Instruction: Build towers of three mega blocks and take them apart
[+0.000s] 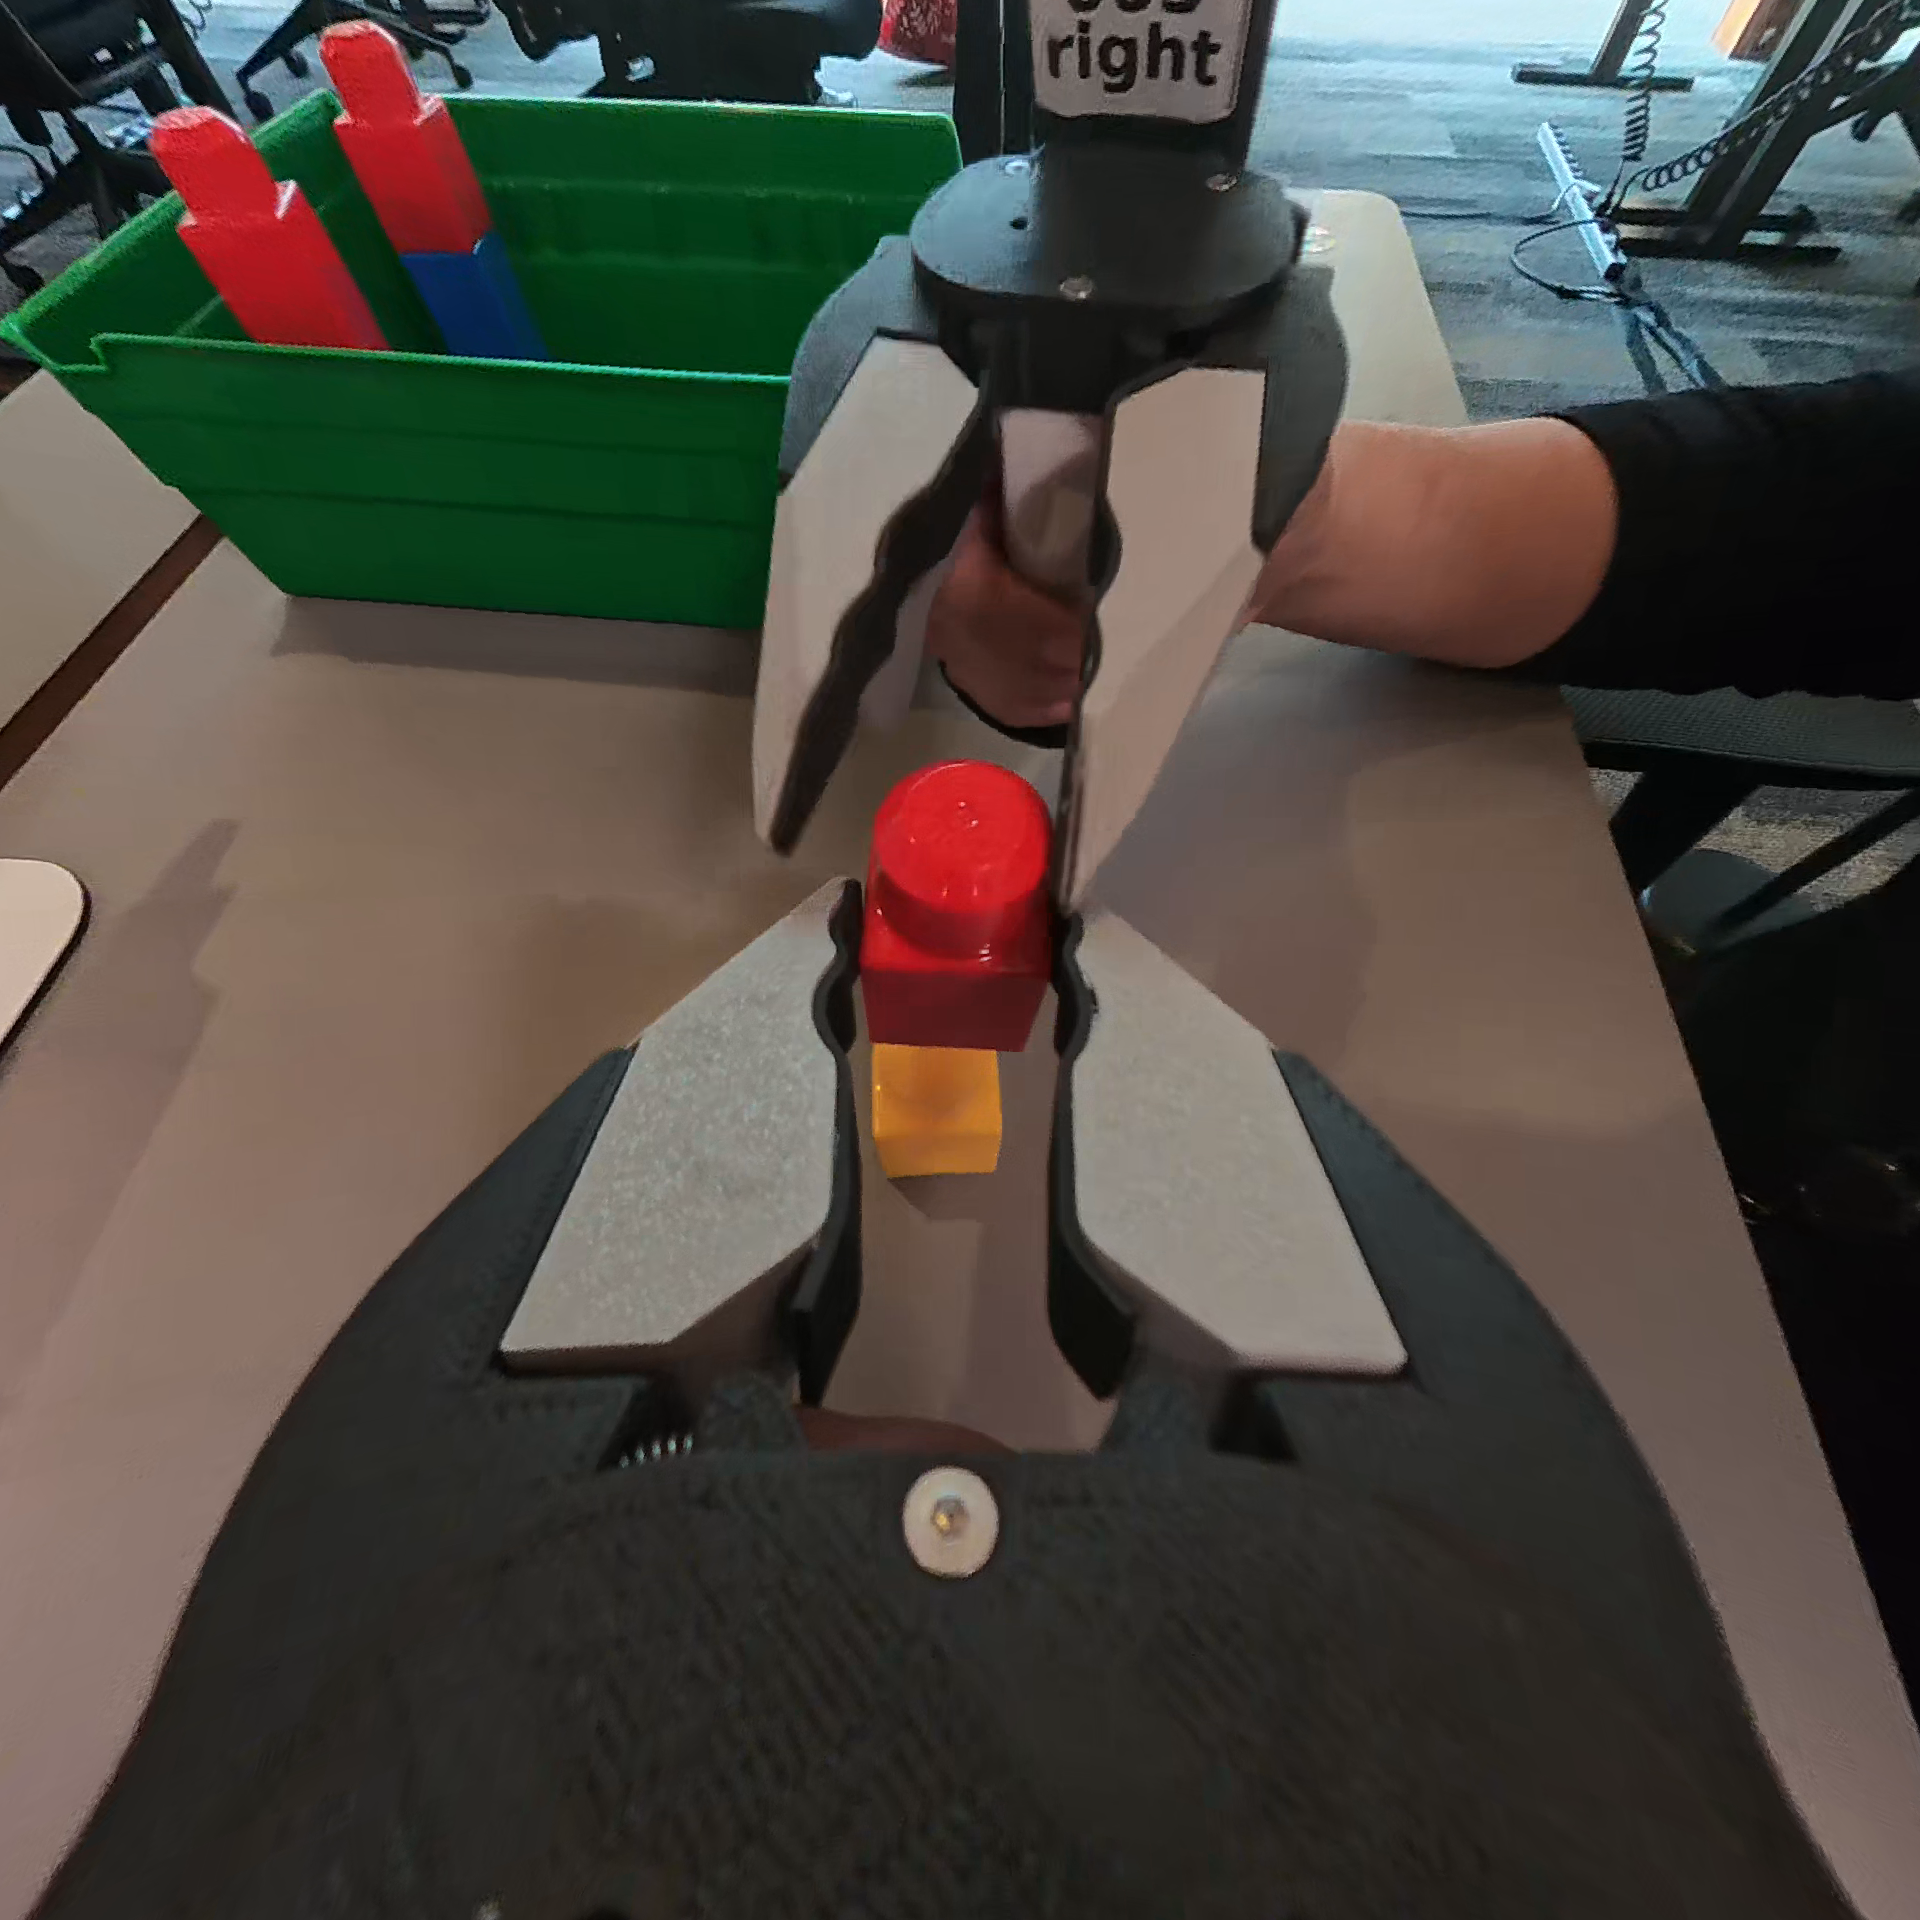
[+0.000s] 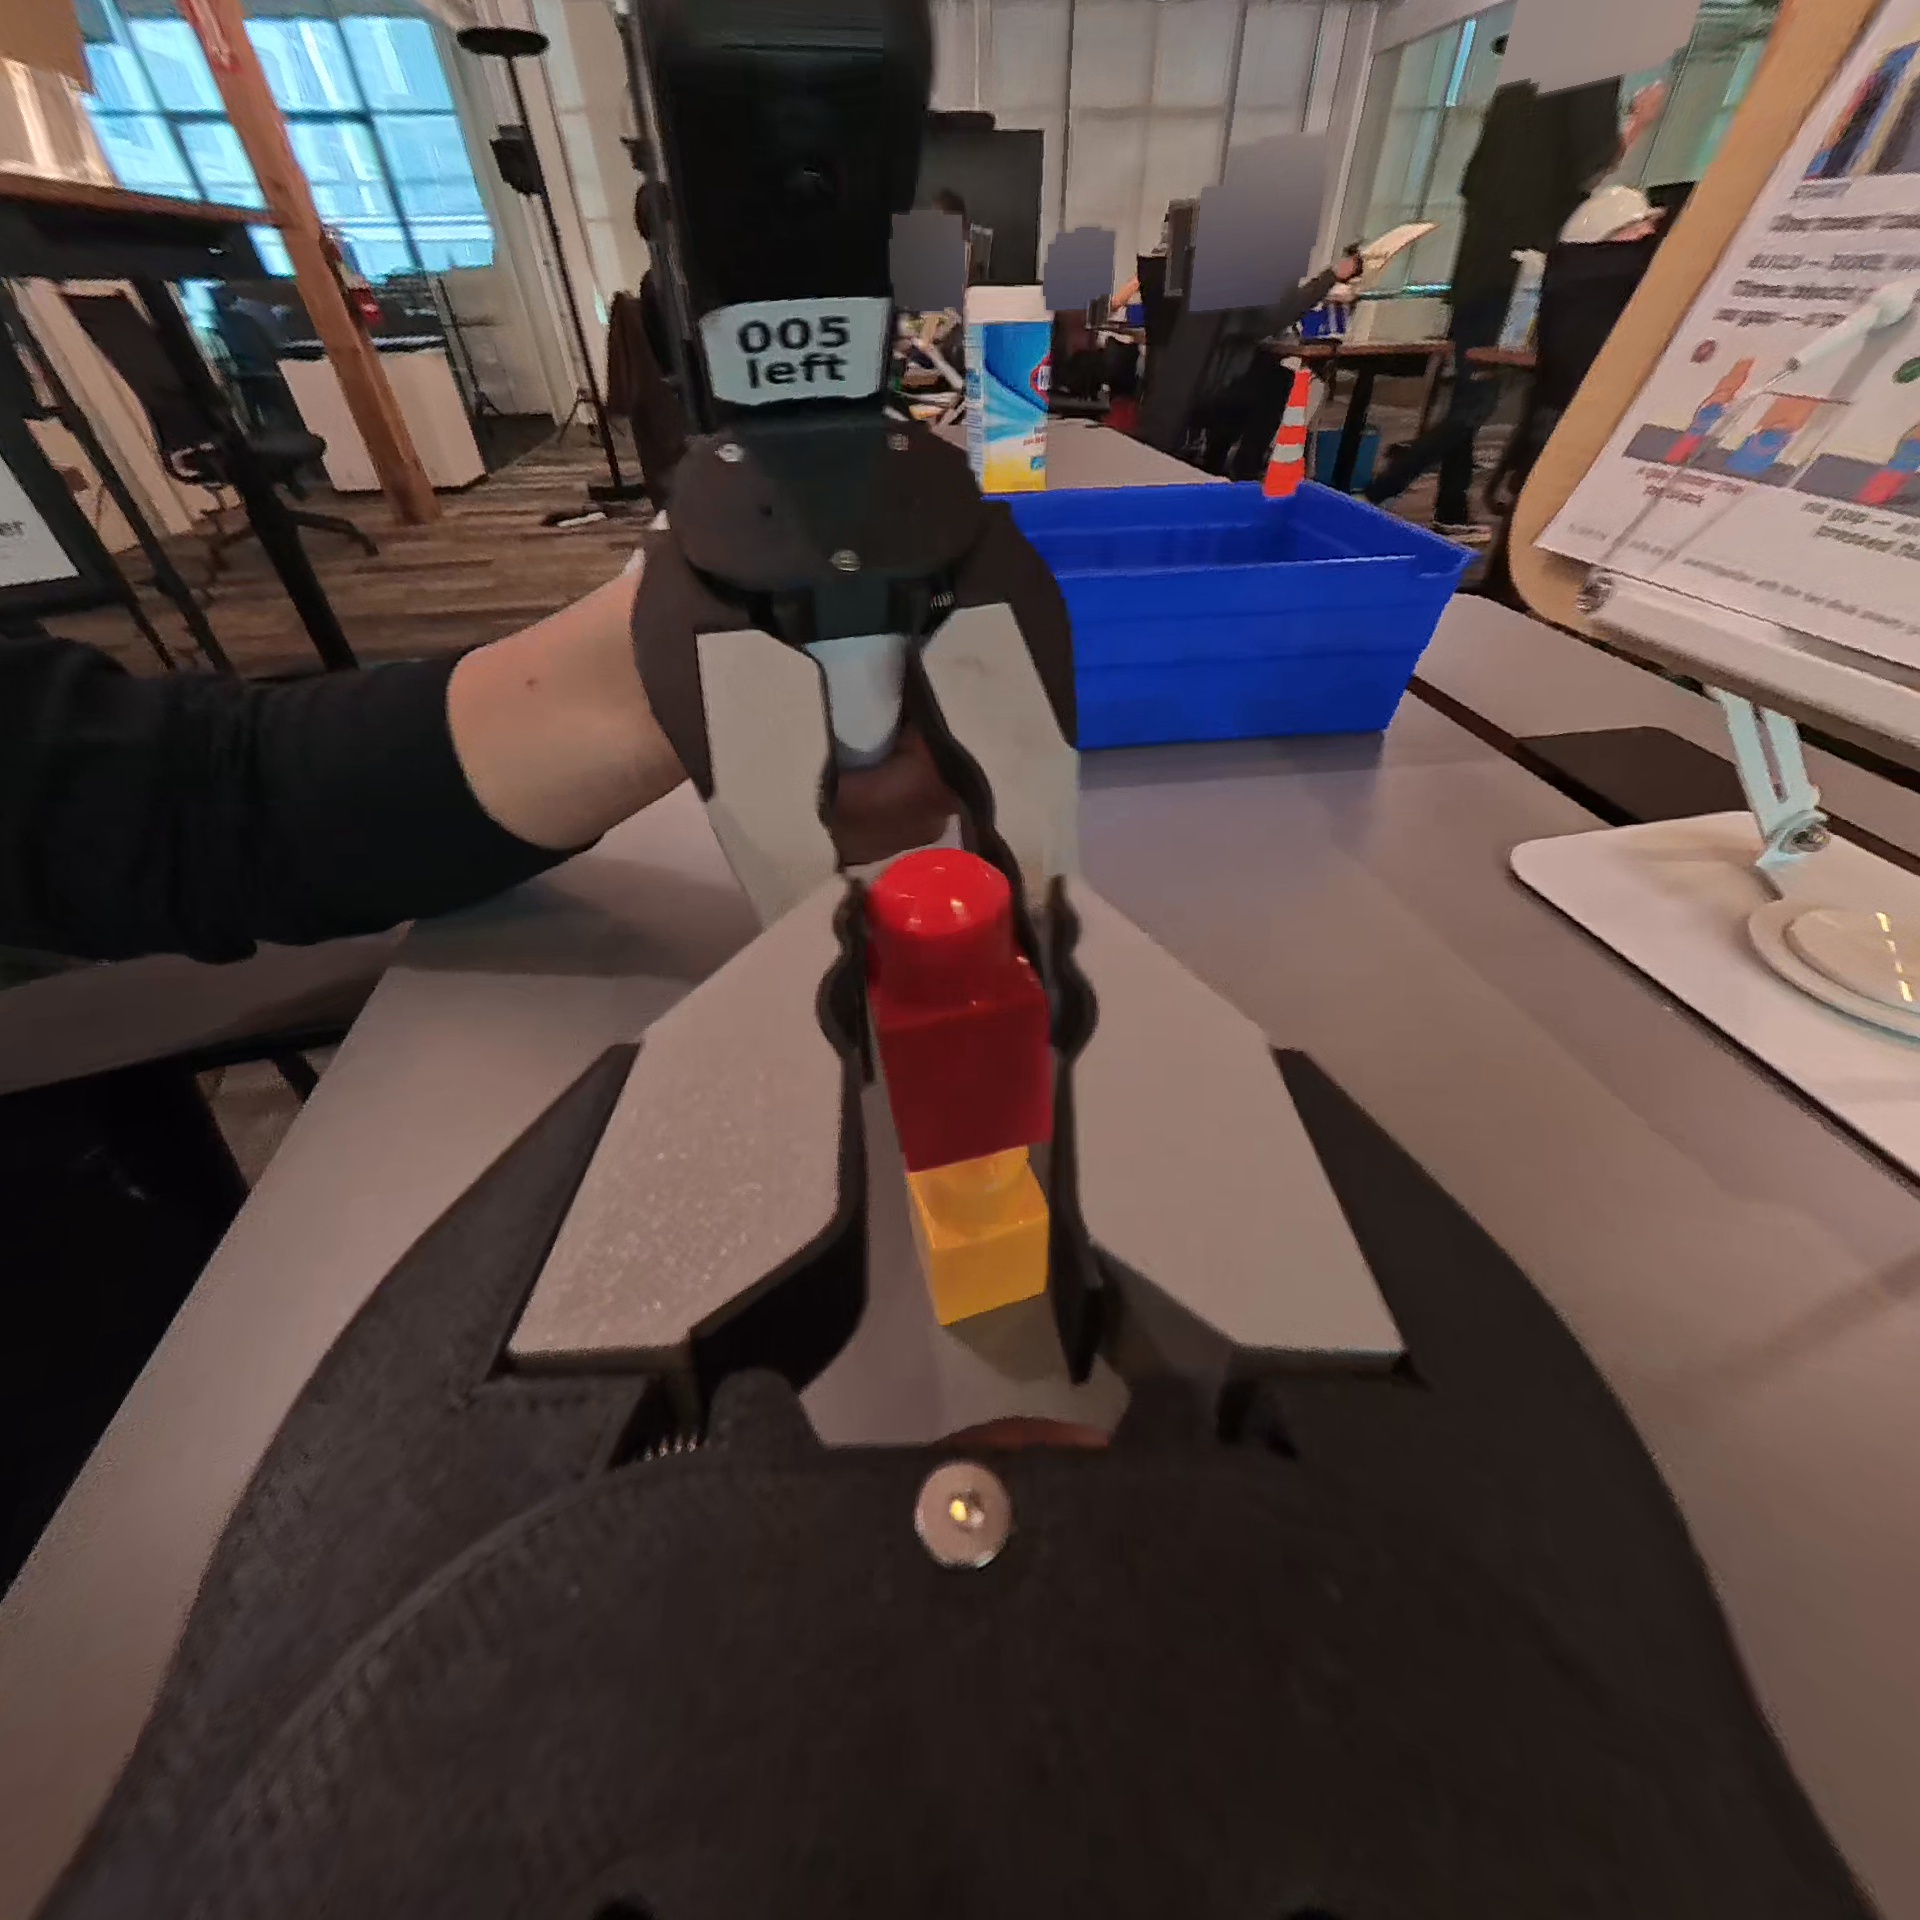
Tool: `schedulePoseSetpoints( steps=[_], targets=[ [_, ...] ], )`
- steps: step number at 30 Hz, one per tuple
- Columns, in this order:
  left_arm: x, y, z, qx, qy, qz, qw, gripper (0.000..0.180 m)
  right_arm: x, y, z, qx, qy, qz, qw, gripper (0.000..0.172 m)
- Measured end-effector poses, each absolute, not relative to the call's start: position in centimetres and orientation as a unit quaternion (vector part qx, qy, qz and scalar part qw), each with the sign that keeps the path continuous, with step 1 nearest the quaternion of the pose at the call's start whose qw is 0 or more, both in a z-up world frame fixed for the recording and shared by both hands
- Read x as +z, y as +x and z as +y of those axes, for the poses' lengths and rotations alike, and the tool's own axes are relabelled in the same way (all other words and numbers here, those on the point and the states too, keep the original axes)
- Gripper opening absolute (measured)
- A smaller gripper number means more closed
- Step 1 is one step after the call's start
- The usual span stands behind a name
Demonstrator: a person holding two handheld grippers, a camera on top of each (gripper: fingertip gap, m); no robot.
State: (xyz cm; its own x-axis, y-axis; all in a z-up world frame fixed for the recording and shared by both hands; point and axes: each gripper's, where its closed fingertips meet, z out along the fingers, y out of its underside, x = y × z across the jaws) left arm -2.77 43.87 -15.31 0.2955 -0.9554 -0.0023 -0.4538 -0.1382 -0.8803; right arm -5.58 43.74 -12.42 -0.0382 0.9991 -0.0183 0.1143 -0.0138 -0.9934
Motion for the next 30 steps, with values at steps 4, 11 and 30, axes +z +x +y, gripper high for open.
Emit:
schedulePoseSetpoints(
  steps=[4,11,30],
  targets=[
    [-15.4,-2.6,44.1,-0.312,-0.697,0.496,0.412,0.034,-12.3,-5.4,43.7,0.477,-0.518,-0.539,0.463,0.024],
    [-17.5,-4.4,44.6,-0.292,-0.723,0.487,0.393,0.067,-10.4,-3.8,45.4,0.499,-0.52,-0.49,0.491,0.024],
    [-23.2,-2.5,44.2,-0.253,-0.74,0.522,0.339,0.035,-13.9,-5.8,43.7,0.501,-0.517,-0.538,0.439,0.024]
  ],
)
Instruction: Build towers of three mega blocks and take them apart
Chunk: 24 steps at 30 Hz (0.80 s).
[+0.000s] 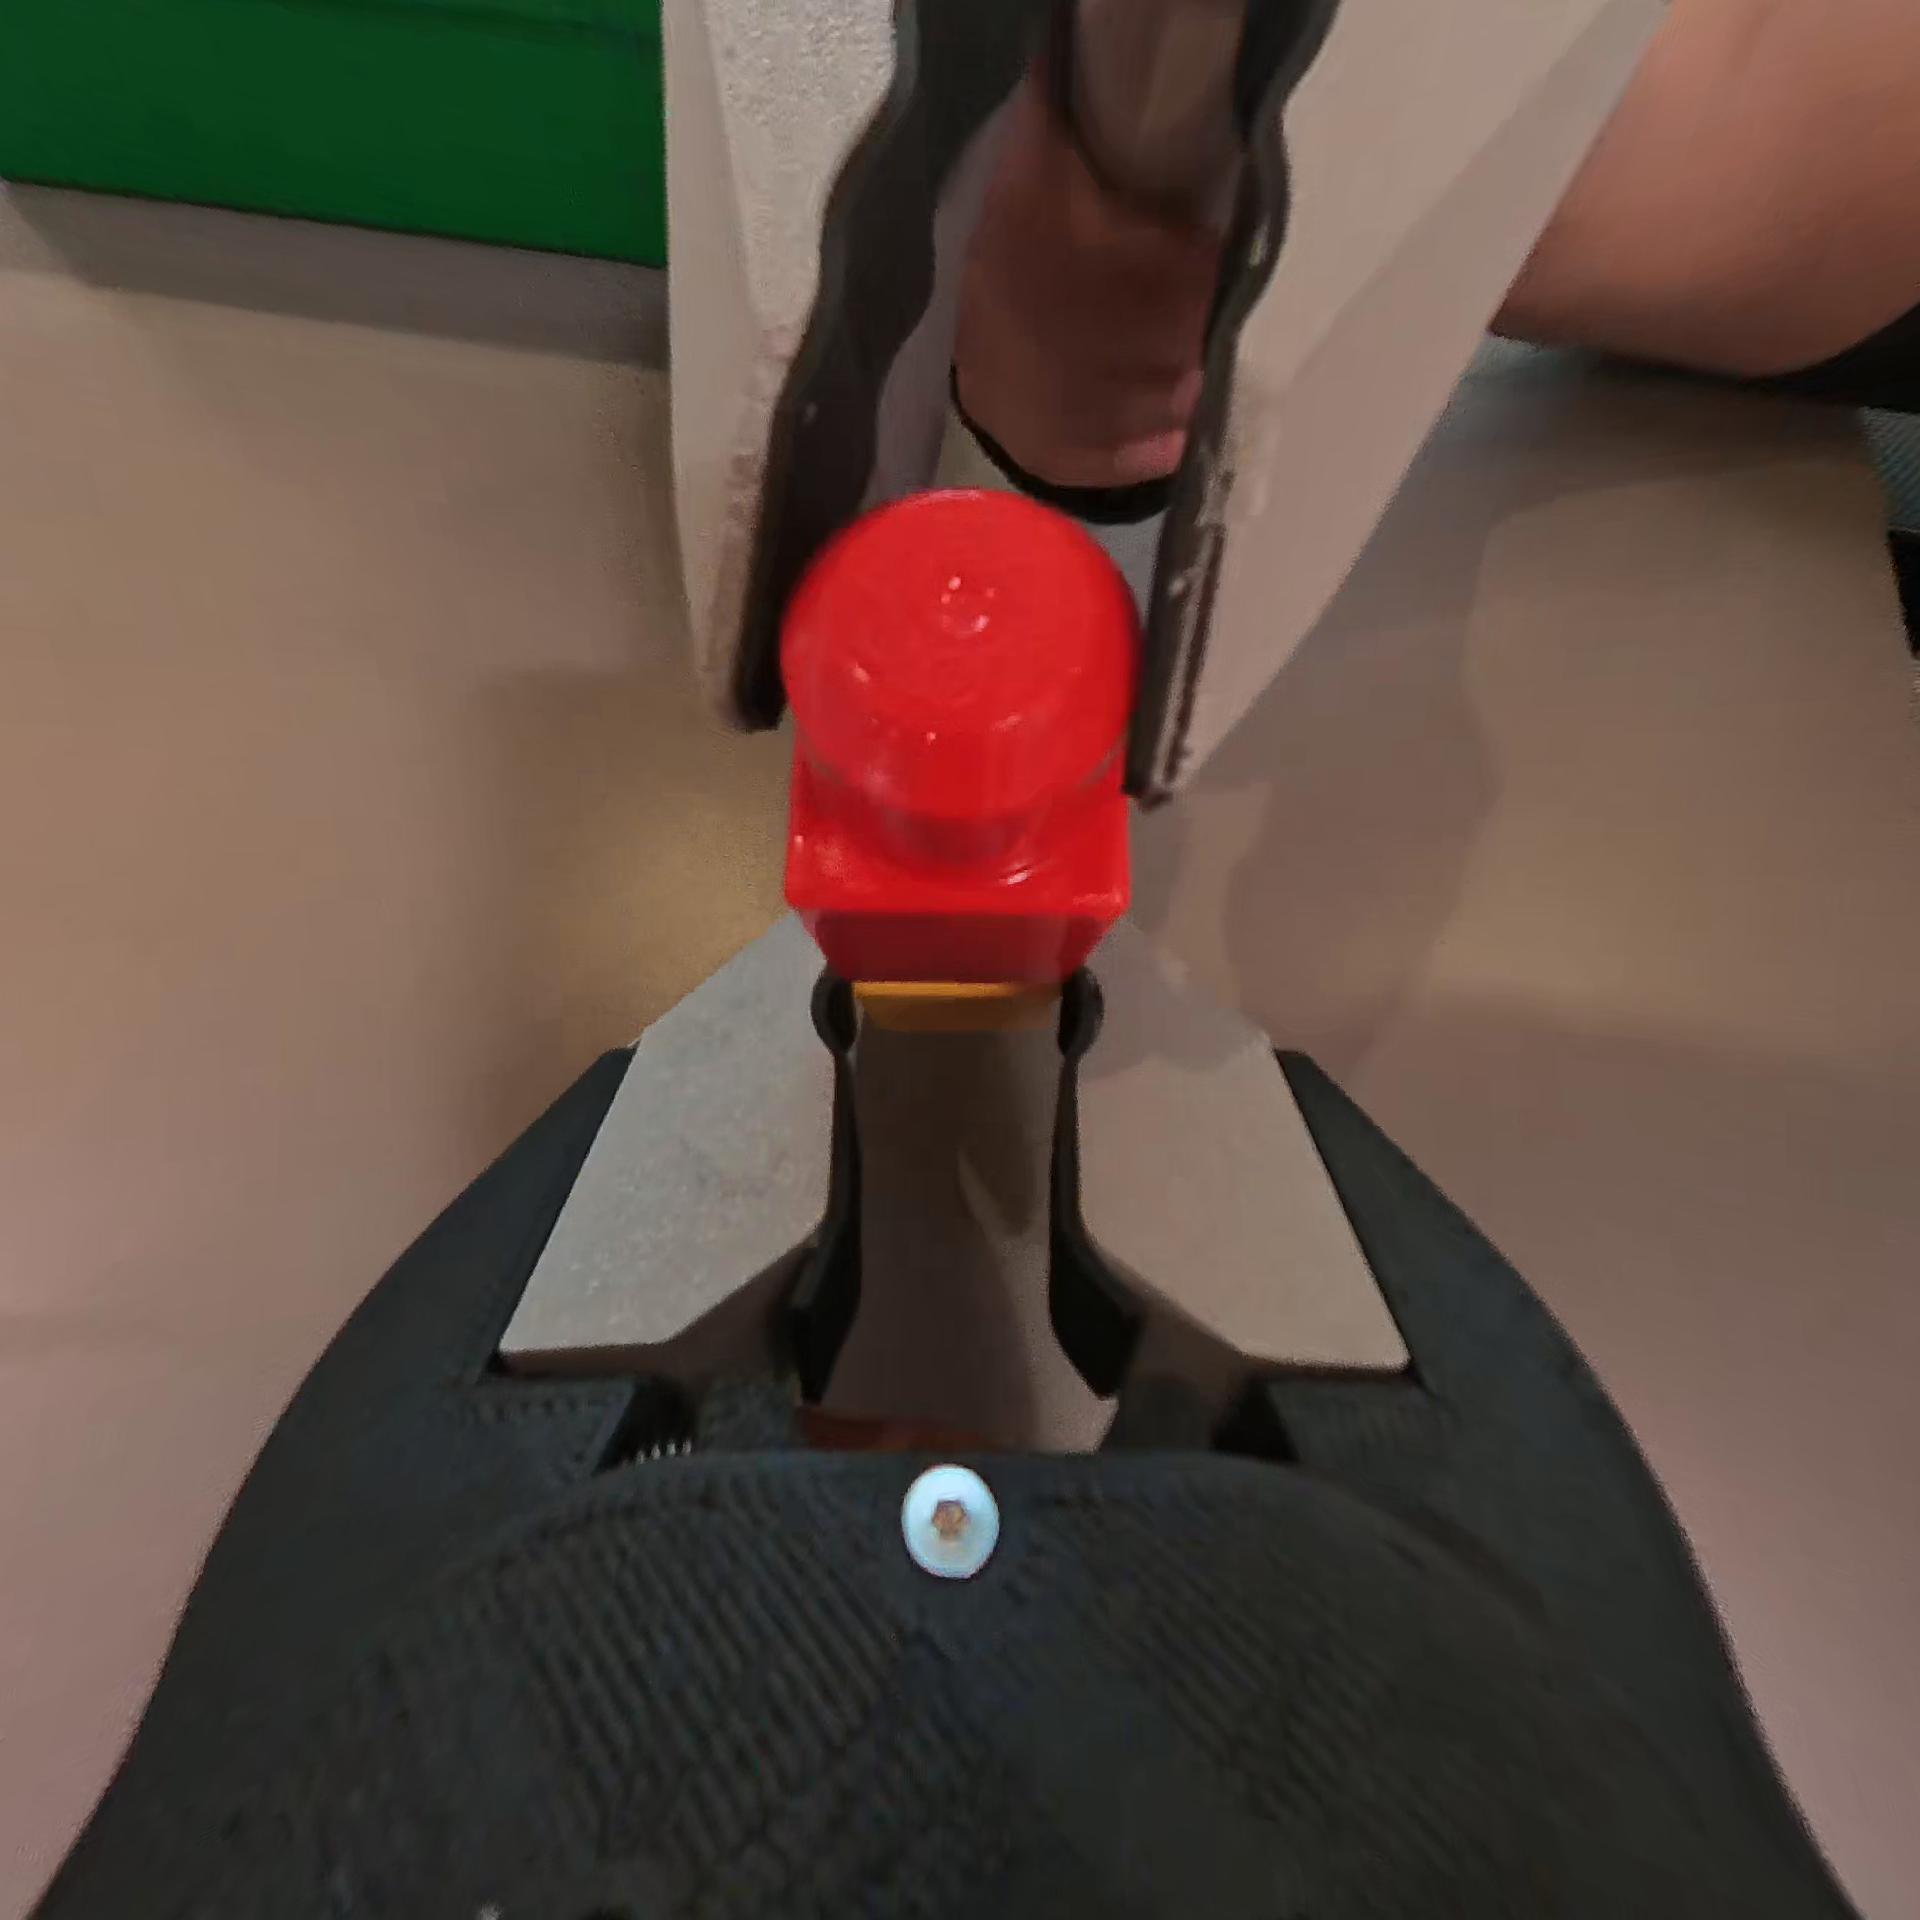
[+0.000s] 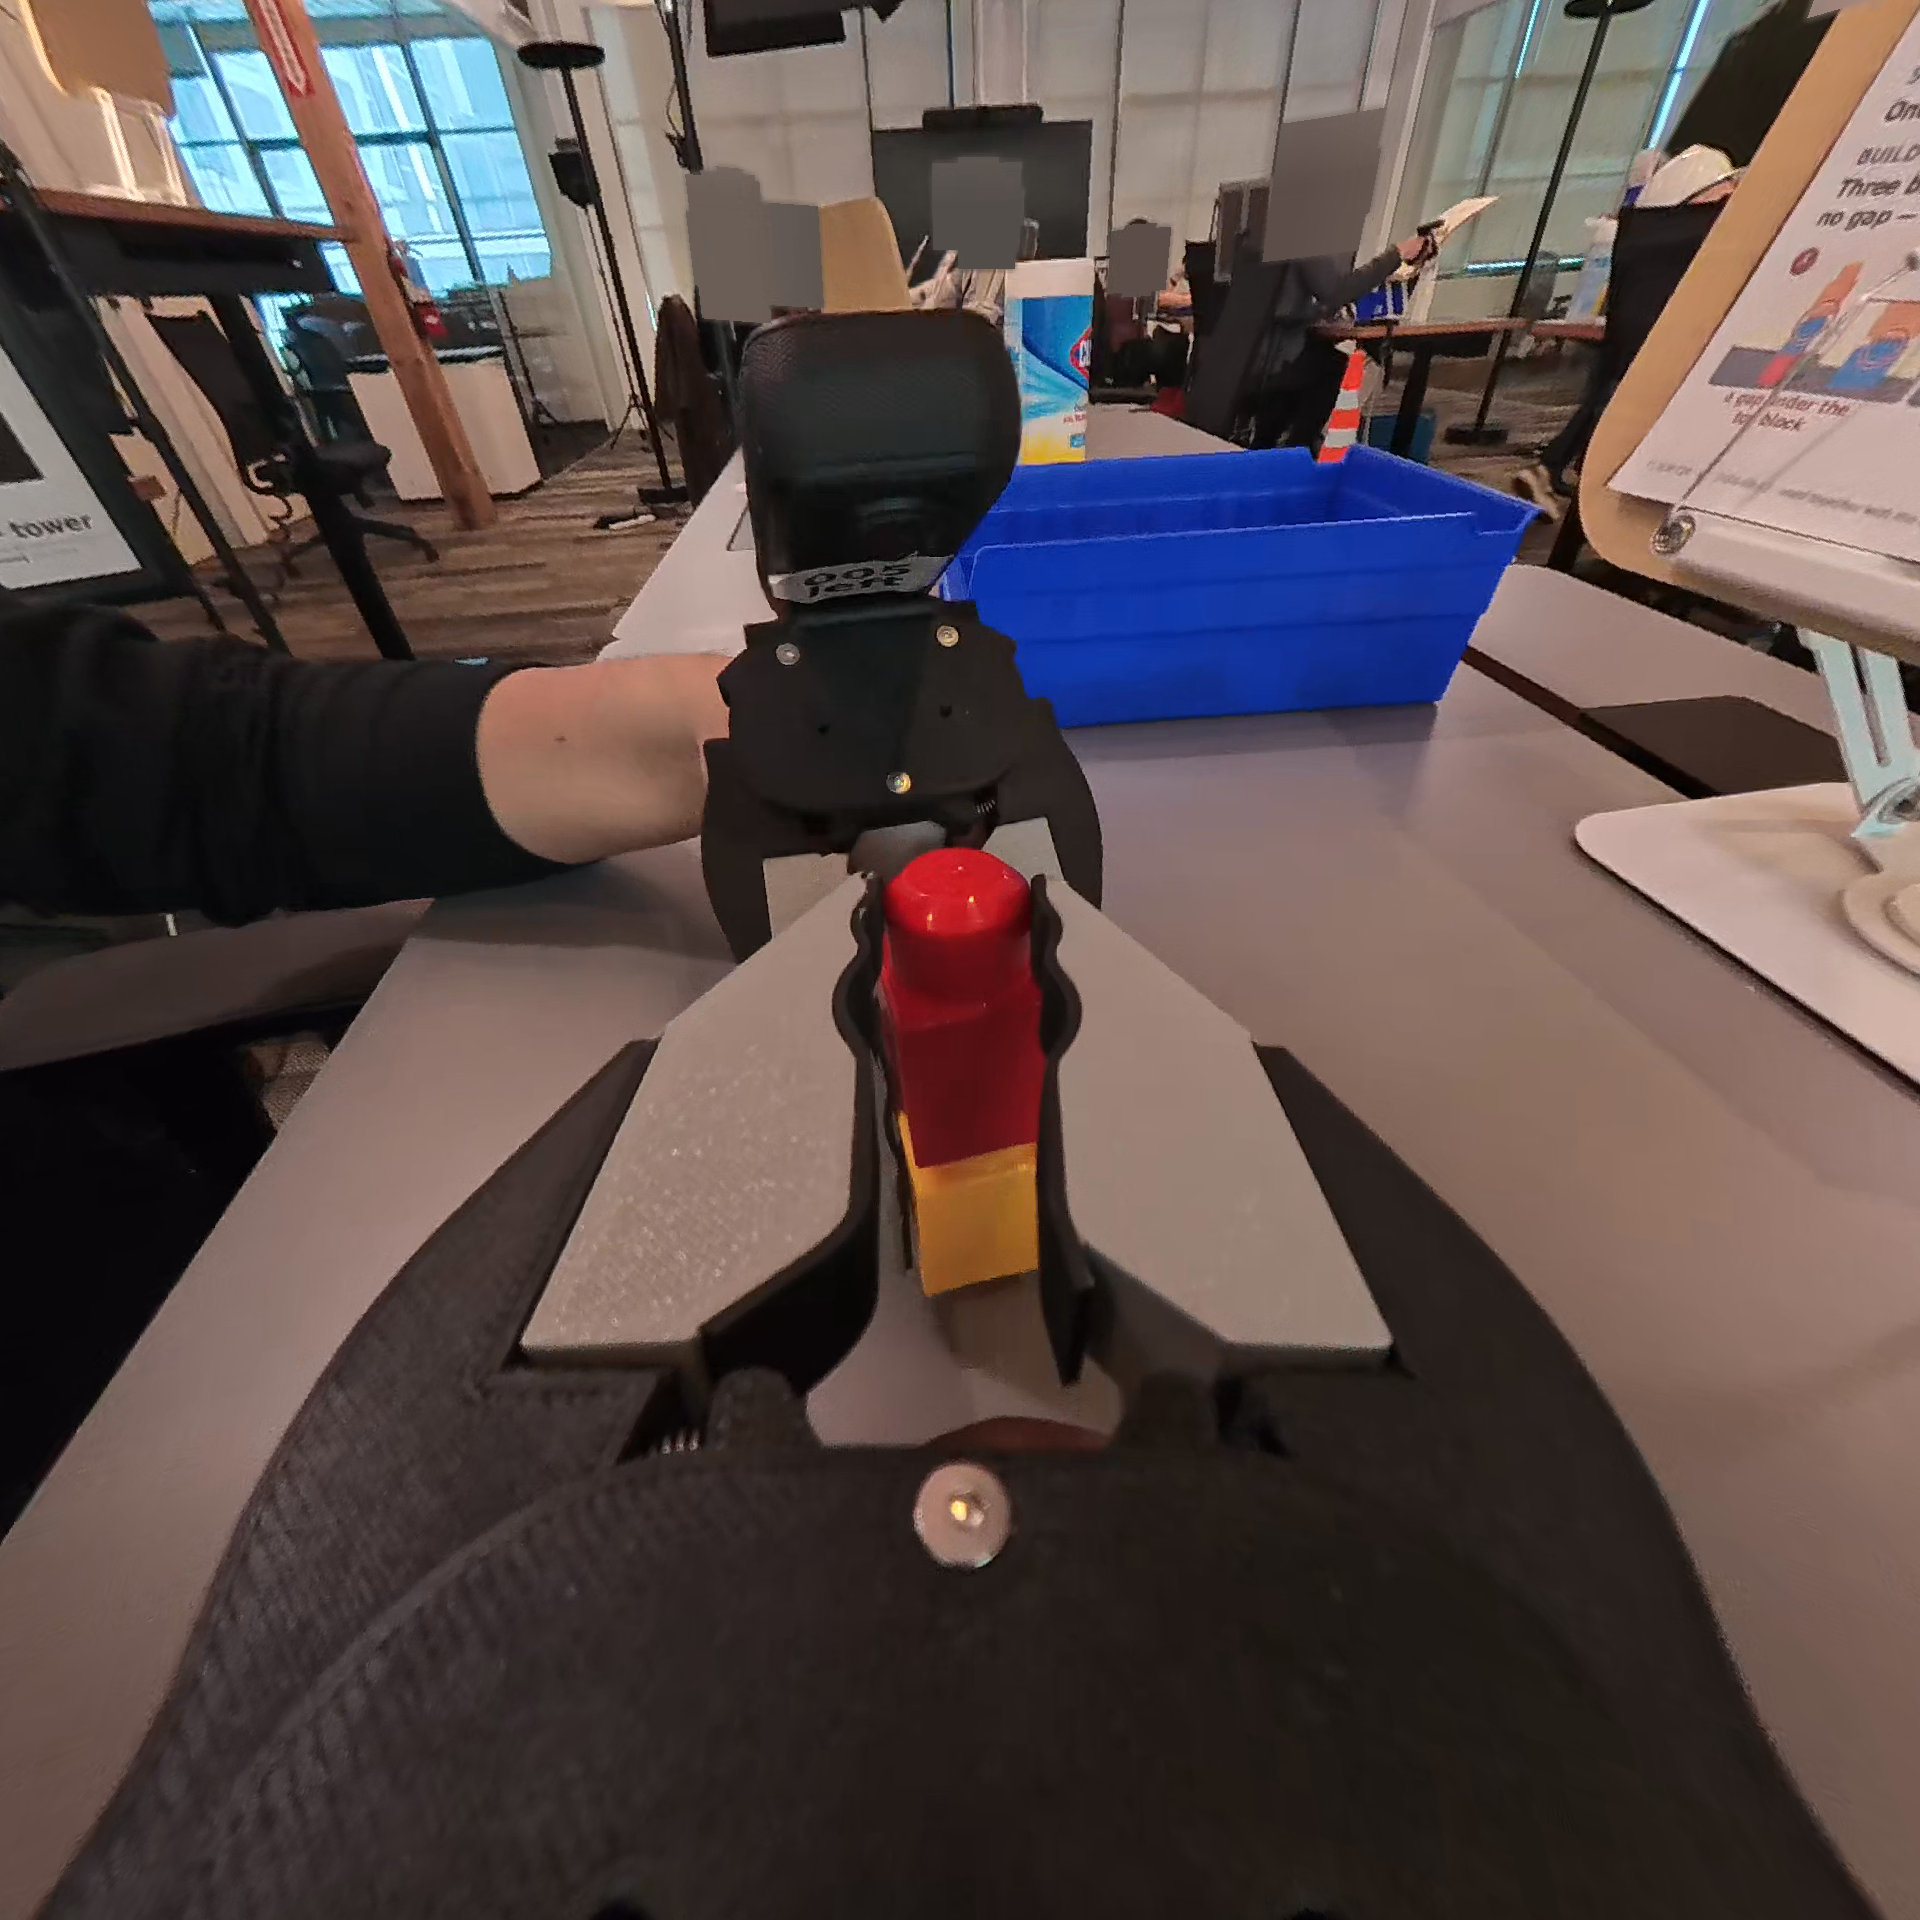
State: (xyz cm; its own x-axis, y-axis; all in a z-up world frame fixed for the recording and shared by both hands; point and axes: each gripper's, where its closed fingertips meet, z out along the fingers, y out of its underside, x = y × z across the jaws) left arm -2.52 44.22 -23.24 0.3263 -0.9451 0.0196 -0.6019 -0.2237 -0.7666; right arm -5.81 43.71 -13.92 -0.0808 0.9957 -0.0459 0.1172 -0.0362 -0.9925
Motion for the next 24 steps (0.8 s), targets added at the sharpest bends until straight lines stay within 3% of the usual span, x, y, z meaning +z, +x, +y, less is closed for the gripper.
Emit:
schedulePoseSetpoints(
  steps=[17,24],
  targets=[
    [-23.5,-2.3,43.3,-0.253,-0.741,0.535,0.317,0.035,-15.6,-5.6,42.9,0.477,-0.521,-0.582,0.403,0.029],
    [-24.4,-3.0,44.8,-0.172,-0.753,0.54,0.333,0.034,-16.4,-5.3,43.8,0.437,-0.57,-0.582,0.382,0.028]
  ],
)
